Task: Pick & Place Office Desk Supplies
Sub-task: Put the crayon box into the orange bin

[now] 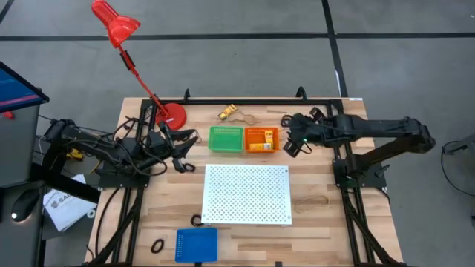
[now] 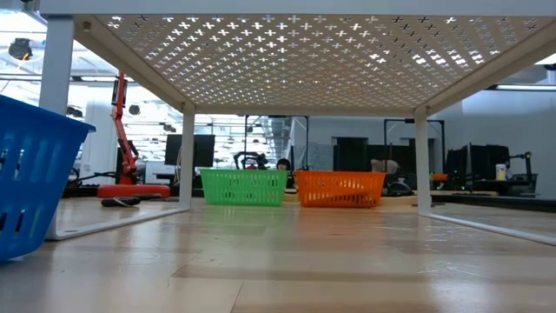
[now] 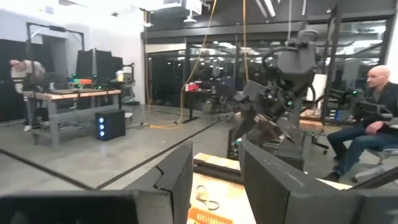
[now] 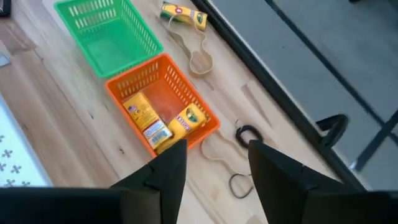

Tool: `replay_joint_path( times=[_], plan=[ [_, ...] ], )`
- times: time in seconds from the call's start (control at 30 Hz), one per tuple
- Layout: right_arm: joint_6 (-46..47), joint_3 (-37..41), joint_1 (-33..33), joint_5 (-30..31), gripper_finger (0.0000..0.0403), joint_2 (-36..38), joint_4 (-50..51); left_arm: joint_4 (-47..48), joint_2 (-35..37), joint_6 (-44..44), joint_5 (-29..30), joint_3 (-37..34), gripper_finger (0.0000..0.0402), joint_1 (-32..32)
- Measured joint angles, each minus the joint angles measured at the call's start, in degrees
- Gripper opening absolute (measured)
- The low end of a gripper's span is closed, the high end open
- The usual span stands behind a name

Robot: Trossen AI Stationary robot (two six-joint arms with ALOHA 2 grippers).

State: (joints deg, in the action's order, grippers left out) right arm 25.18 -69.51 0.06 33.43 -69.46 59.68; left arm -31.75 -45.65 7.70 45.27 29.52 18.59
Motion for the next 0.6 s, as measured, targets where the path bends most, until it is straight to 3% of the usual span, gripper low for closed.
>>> replay_joint_path(
  times=[0.2,0.6],
  plan=[
    [1.87,6.83,-4.08,2.23,0.017,4.32,-2.88,-0.11,-0.02,-0.44,4.92,0.0,0.0122,0.0],
    [-3.8,7.05,-12.63,-2.13,0.0238,6.22,-11.85,0.71,-0.02,2.35,10.17,-0.02,0.0122,-0.01]
  ],
)
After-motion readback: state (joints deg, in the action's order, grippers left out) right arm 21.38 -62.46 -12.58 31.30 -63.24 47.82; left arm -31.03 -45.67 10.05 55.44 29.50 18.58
